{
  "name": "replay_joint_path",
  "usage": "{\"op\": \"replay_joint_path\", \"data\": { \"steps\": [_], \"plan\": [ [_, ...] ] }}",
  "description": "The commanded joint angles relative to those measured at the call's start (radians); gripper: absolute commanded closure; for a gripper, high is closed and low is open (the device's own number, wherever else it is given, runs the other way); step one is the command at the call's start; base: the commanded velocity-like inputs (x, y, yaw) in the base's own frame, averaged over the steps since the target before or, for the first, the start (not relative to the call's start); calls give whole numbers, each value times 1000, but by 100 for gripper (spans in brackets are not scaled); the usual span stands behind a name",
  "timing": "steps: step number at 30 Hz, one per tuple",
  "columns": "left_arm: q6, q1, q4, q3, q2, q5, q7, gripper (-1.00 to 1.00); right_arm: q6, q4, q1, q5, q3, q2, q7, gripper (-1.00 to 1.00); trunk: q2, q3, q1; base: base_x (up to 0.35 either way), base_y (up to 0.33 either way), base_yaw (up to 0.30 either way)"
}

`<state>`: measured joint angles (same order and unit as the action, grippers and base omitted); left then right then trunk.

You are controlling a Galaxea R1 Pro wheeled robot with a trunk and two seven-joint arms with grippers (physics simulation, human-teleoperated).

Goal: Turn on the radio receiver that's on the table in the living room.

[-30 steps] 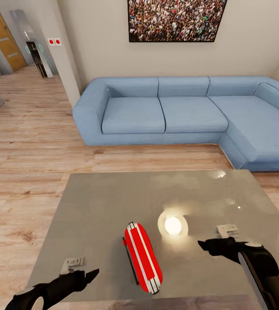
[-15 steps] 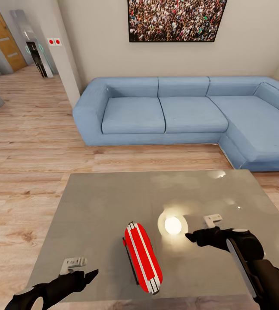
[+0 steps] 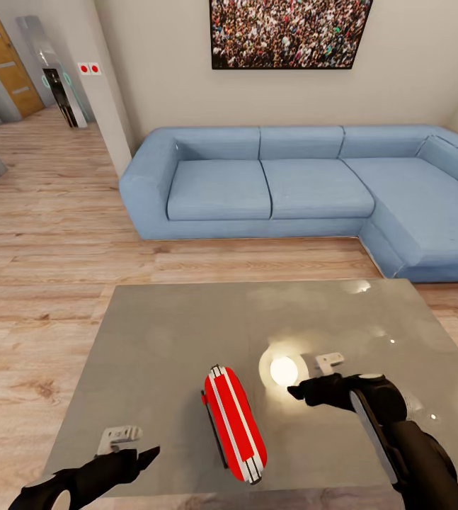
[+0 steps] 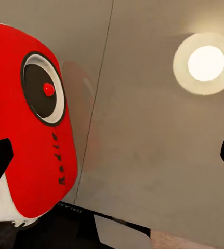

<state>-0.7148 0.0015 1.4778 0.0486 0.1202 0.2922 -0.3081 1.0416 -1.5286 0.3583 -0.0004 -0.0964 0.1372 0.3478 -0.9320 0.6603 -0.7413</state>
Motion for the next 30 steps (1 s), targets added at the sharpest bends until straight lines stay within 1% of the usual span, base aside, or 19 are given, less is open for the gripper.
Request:
{"op": "replay_joint_path", "data": {
  "steps": [1, 9, 11, 16, 22, 30],
  "plan": [
    [0, 0, 0, 0, 0, -1, -1, -100, -6, -1, -6, -3, 6, 6, 6, -100, 0, 0, 0, 0, 0, 0],
    [1, 0, -1, 0, 2, -4, -4, -100, -52, -4, -51, -5, 51, 48, 51, -100, 0, 0, 0, 0, 0, 0],
    [1, 0, -1, 0, 2, -4, -5, -100, -63, -6, -61, -4, 62, 49, 62, -100, 0, 0, 0, 0, 0, 0],
    [1, 0, -1, 0, 3, -4, -5, -100, -69, -9, -61, -4, 66, 49, 90, -100, 0, 0, 0, 0, 0, 67],
    [2, 0, -1, 0, 3, -4, -5, -100, -72, -12, -62, -4, 66, 49, 123, -100, 0, 0, 0, 0, 0, 218],
    [2, 0, -1, 0, 3, -4, -5, -100, -92, -14, -62, -4, 64, 48, 122, -100, 0, 0, 0, 0, 0, 251]
  ]
}}
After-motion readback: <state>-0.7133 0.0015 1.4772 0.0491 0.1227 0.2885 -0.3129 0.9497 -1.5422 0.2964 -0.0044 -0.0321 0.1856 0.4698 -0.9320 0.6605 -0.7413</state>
